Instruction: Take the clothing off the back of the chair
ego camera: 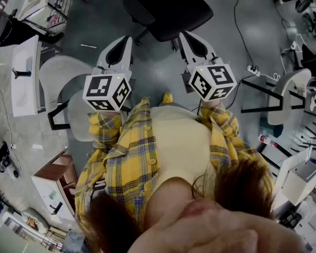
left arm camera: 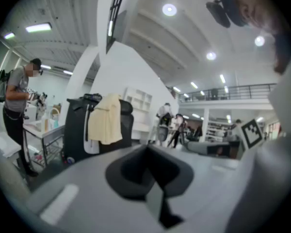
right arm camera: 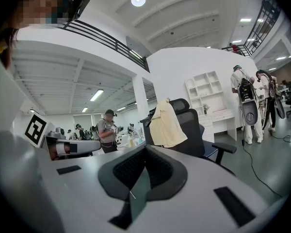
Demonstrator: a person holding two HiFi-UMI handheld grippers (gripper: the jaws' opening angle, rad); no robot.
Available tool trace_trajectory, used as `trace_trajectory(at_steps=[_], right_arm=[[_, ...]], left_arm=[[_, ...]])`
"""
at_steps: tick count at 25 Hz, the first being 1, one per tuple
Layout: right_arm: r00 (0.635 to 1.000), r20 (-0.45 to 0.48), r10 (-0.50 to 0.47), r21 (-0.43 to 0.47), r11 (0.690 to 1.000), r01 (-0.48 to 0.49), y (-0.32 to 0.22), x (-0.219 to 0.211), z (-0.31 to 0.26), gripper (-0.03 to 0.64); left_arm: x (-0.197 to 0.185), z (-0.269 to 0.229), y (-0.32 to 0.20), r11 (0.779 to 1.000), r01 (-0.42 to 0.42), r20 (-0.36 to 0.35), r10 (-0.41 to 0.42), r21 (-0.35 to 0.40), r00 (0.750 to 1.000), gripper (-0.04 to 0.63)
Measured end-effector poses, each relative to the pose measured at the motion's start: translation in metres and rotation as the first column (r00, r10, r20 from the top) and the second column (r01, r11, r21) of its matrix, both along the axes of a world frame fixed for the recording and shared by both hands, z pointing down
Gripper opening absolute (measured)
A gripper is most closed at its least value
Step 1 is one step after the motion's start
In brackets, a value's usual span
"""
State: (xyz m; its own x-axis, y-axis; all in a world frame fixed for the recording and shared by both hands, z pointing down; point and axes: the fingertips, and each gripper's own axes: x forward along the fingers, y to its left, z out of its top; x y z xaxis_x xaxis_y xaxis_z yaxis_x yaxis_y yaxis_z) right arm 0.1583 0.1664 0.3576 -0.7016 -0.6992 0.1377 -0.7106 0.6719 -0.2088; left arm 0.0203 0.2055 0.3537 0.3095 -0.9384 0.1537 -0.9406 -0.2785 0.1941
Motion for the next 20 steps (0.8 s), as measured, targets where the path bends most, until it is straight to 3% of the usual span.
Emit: trace_trajectory(at_steps=[20], right_arm=[[0.999, 0.022, -0.035, -0.033, 0.999, 0.036, -0.059, 0.051, 0.017, 0.015]], left_arm=[[0.053, 0.012, -0.062, 1.000, 0.028, -0.013, -0.028, -0.012, 1.000, 0.005]])
